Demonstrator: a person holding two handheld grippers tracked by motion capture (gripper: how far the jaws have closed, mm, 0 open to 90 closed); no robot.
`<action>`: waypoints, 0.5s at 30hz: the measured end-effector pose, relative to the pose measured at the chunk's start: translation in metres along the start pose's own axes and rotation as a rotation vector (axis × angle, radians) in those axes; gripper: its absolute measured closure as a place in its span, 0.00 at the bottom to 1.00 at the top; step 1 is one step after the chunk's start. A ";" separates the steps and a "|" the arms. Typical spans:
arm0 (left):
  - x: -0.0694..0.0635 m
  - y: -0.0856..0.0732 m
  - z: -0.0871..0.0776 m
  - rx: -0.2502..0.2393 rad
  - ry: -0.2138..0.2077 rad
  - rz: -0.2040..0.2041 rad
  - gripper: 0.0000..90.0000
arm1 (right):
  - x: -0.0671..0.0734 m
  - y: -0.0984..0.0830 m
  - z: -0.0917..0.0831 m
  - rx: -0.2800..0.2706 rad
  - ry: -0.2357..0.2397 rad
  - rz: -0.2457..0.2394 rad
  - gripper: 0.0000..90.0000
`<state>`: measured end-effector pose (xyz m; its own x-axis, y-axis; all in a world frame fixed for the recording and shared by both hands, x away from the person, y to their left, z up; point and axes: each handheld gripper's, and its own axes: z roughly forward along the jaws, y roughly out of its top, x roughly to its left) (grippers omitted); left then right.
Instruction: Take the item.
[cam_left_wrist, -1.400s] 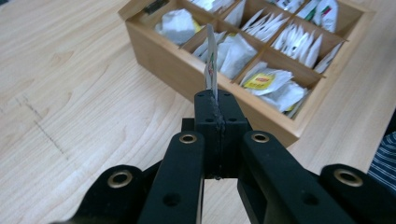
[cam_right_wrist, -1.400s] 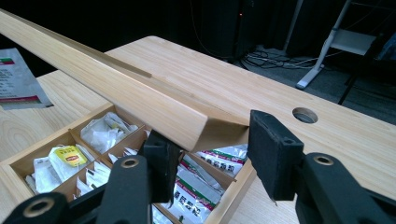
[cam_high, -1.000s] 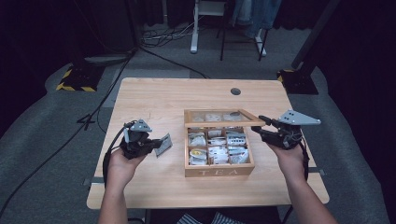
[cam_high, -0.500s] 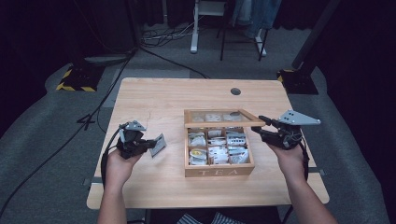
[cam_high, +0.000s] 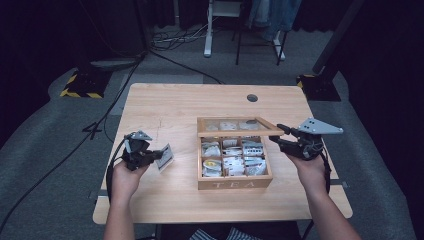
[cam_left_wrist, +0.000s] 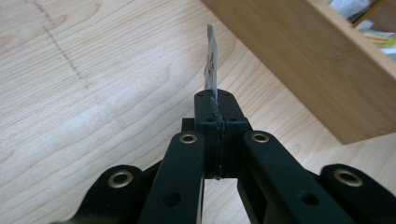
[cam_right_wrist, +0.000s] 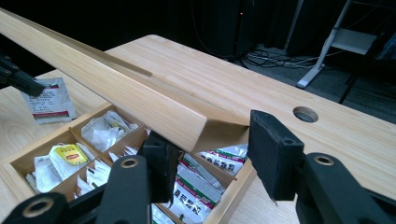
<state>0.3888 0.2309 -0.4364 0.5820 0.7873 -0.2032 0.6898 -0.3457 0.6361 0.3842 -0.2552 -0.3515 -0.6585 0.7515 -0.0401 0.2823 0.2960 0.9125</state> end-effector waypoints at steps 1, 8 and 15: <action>0.001 -0.001 0.000 0.000 0.000 -0.002 0.99 | 0.000 0.000 0.000 0.000 0.000 0.000 0.59; 0.006 -0.004 0.000 -0.010 0.033 -0.021 0.99 | 0.000 0.000 0.000 0.000 0.000 0.001 0.59; 0.008 -0.003 -0.002 -0.028 0.062 -0.053 0.73 | 0.000 0.000 0.000 0.000 0.000 0.001 0.59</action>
<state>0.3904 0.2394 -0.4382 0.5166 0.8345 -0.1917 0.7063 -0.2887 0.6464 0.3842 -0.2551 -0.3517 -0.6583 0.7518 -0.0388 0.2832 0.2951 0.9125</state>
